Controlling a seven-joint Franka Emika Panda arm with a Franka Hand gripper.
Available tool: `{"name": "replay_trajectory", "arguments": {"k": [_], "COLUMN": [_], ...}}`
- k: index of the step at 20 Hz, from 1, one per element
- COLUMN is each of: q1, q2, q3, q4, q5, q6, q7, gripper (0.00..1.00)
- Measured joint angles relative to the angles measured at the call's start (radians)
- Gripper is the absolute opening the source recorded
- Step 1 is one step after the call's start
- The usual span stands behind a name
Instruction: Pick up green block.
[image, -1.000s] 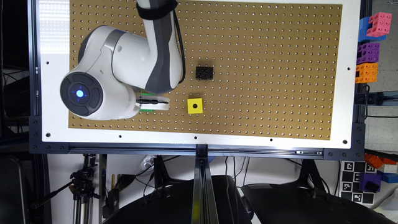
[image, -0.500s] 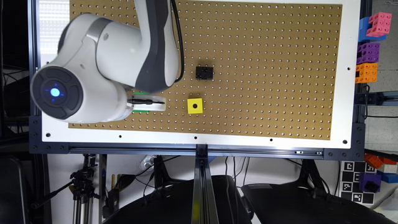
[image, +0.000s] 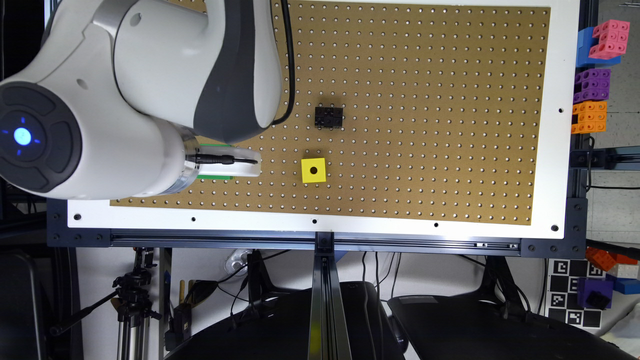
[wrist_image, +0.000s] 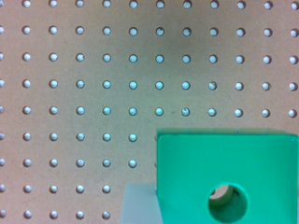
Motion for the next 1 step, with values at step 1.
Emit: {"name": "replay_trajectory", "arguments": {"k": [1], "q1": [0.0], "q2": [0.0], "q3": [0.0], "q4": [0.0], "q5": [0.0], "q6": [0.0], "q7": [0.0], "gripper": [0.0]}}
